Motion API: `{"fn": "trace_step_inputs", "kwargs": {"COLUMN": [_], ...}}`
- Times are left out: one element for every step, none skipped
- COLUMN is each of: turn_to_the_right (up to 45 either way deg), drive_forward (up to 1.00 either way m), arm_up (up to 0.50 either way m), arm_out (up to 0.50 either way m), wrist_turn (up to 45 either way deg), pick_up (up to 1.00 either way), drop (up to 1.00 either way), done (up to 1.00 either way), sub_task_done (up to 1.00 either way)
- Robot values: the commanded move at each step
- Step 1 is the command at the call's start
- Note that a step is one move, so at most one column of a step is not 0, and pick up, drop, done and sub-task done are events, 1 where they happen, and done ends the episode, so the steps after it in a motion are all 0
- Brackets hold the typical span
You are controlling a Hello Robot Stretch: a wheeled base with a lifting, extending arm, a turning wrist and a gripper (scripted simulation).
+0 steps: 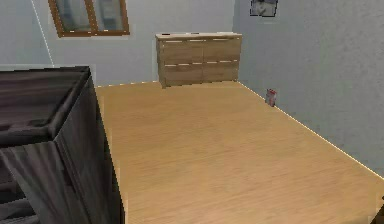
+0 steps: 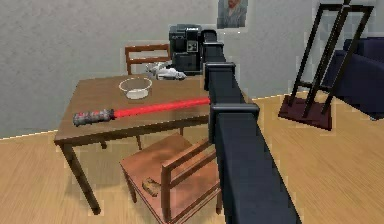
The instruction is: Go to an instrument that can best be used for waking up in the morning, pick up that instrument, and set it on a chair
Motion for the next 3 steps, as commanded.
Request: {"fn": "trace_step_inputs", "kwargs": {"turn_to_the_right": [0.0,0.0,0.0], "drive_forward": [0.00,0.00,0.00], "arm_up": [-0.50,0.00,0.00], "arm_out": [0.00,0.00,-0.10], "wrist_turn": [0.0,0.0,0.0], "pick_up": [0.00,0.00,0.00], "drop": [0.00,1.00,0.00], "done": [0.00,0.00,0.00], "sub_task_done": [0.00,0.00,0.00]}}
